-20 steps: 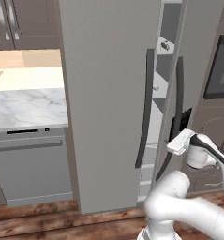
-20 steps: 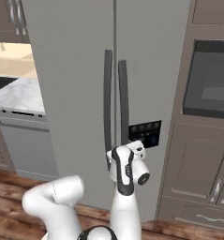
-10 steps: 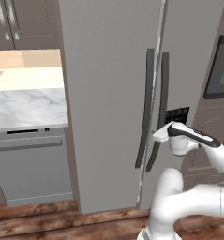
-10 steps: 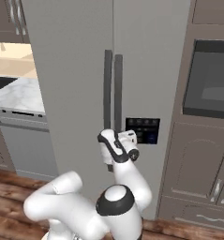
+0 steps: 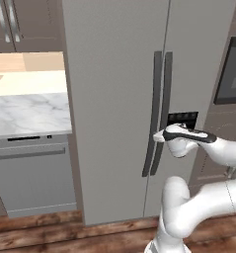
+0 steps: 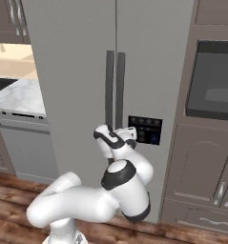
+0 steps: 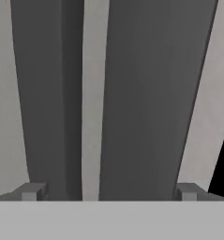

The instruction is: There's a fish in the fridge that needs to be moved to the freezer for freezing. Pick up the fish from the fridge, place it on any shelf in the freezer, and close the fridge and freezer doors when done.

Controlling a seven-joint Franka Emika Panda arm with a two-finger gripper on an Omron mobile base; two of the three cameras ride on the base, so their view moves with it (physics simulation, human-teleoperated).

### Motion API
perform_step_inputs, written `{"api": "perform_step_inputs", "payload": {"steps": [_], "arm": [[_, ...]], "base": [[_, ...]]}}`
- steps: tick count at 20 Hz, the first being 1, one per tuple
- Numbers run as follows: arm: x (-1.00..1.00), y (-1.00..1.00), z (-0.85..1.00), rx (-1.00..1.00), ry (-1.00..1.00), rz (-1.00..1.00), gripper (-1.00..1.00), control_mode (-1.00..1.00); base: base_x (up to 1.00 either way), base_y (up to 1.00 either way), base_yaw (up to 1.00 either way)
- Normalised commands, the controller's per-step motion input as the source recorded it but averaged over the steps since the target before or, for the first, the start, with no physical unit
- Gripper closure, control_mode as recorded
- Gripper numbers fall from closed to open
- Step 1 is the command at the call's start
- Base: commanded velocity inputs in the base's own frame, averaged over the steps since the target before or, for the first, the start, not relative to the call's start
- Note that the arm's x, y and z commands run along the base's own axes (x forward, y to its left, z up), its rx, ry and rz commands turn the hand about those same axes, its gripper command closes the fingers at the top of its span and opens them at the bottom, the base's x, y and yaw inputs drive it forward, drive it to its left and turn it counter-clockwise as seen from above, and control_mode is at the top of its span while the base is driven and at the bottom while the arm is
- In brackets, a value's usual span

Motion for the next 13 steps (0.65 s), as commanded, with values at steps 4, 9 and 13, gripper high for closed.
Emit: {"api": "perform_step_inputs", "payload": {"steps": [4, 9, 13], "arm": [[0.37, 0.36, 0.00, -0.01, 0.04, 0.00, -1.00, -1.00], [0.23, 0.55, 0.00, 0.00, 0.00, -0.10, -1.00, -1.00], [0.45, 0.39, 0.00, 0.00, 0.00, -0.15, -1.00, -1.00]], "base": [[0.00, 0.00, 0.00], [0.00, 0.00, 0.00], [0.00, 0.00, 0.00]]}}
